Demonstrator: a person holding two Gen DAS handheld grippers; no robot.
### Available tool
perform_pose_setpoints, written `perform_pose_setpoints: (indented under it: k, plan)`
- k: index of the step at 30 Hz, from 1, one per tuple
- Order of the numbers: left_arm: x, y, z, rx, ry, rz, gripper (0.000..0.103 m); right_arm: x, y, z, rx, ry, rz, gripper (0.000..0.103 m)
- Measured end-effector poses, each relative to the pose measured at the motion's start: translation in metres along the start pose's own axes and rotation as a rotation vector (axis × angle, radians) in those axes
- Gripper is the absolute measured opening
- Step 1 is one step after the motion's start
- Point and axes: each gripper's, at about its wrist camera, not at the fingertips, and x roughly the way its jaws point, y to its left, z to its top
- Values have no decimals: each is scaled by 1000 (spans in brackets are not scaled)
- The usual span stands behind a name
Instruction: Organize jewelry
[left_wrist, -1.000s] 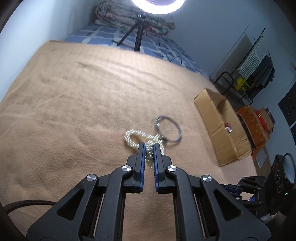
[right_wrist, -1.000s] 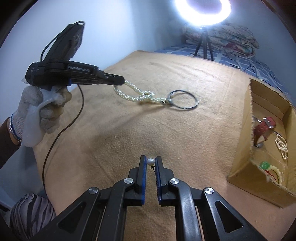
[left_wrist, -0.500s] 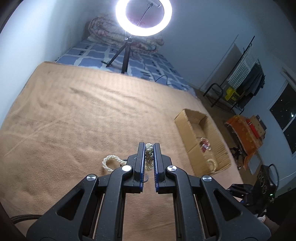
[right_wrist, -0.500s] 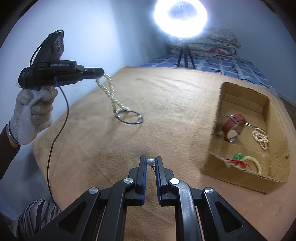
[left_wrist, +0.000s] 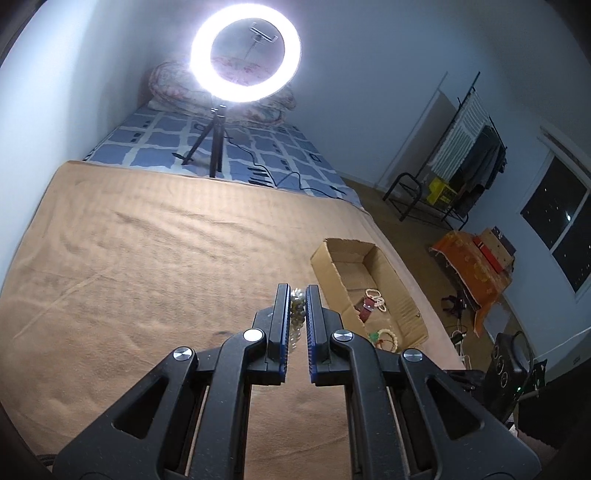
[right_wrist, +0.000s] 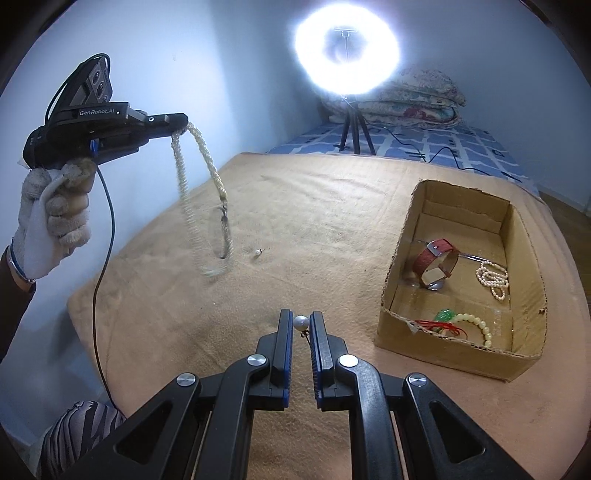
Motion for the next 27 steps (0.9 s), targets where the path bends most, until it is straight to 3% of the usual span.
perform_pose_setpoints:
  k: [11, 17, 19, 21, 27]
  plan:
    - [6, -24, 7, 62, -2, -9, 0, -16, -6, 1, 13, -25, -16, 7]
    - [37, -3, -18, 81, 147, 31, 0, -15, -9, -2, 24, -22, -15, 7]
    - [50, 10, -30, 86, 197, 72, 10, -14, -10, -3, 27, -20, -13, 7]
    - [63, 23, -44, 89, 252, 83, 42, -13, -11, -5, 29, -19, -13, 7]
    - [98, 46, -77, 129, 366, 160, 45, -6, -14, -8, 37, -3, -14, 7]
